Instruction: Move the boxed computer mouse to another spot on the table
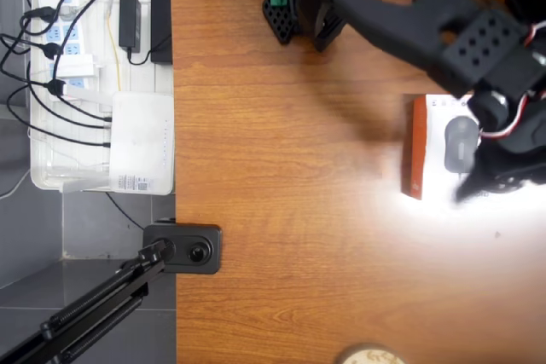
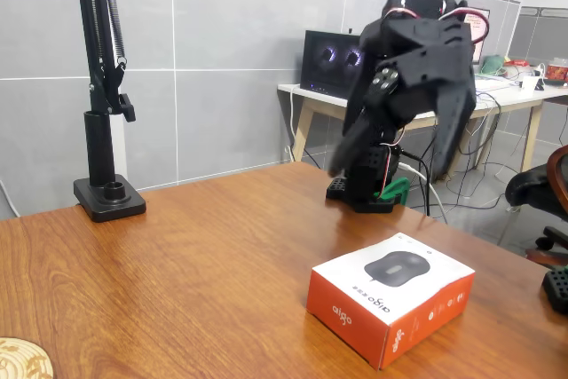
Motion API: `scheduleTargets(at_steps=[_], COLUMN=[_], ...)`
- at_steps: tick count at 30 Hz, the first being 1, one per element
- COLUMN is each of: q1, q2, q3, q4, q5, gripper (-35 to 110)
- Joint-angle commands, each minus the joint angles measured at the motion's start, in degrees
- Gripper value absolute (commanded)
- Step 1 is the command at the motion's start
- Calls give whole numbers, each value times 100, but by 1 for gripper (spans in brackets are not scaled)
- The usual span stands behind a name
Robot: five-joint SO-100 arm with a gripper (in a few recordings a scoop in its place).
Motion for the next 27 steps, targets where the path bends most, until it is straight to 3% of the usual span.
scheduleTargets(at_steps=[1, 13, 27], q1=[-360, -738, -387], q2=[211, -44, -1397], q3=[466, 1714, 1863], q4=[-167, -1389, -1573], q5=[-1107, -1626, -1160], gripper=[103, 99, 41])
